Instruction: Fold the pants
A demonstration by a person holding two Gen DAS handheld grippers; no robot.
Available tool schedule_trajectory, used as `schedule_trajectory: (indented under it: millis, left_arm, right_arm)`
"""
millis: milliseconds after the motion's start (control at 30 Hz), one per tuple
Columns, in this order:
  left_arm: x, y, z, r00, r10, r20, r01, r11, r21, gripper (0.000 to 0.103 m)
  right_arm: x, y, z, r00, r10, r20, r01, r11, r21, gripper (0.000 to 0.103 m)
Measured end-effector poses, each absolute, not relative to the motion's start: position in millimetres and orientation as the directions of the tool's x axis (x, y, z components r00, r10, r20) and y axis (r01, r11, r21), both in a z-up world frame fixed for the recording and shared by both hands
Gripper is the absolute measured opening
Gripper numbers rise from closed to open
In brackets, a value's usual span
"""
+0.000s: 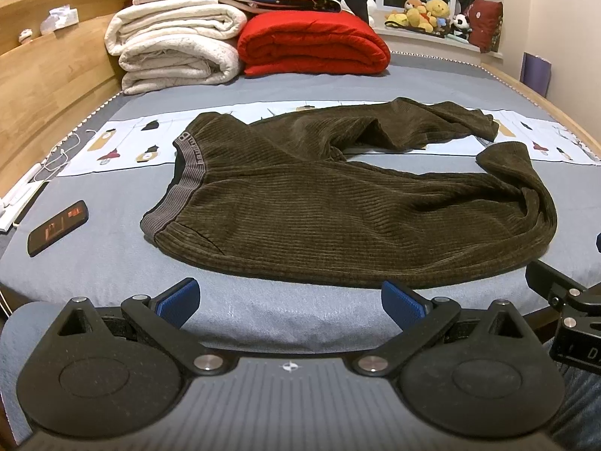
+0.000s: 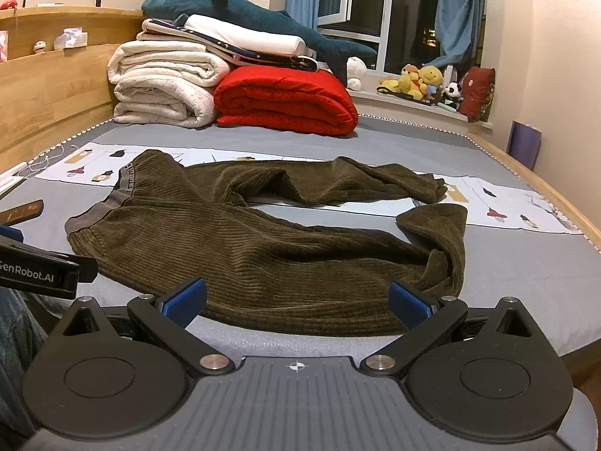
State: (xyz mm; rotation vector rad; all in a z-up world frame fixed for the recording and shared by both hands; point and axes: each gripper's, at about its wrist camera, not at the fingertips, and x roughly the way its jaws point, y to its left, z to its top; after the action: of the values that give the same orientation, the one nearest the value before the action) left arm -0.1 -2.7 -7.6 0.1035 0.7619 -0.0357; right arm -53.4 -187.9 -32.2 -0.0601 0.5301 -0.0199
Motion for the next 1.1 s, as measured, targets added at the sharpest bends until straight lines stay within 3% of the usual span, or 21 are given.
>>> schedule_trajectory:
  millis: [1100]
  left_arm:
    - [15, -14, -15, 0.694, 0.007, -0.72, 0.08, 0.993, 0.088, 0.103]
  right_arm:
    - [-39, -196, -41, 0.854, -0.02, -0.519, 0.002, 0.999, -0.035, 0.102]
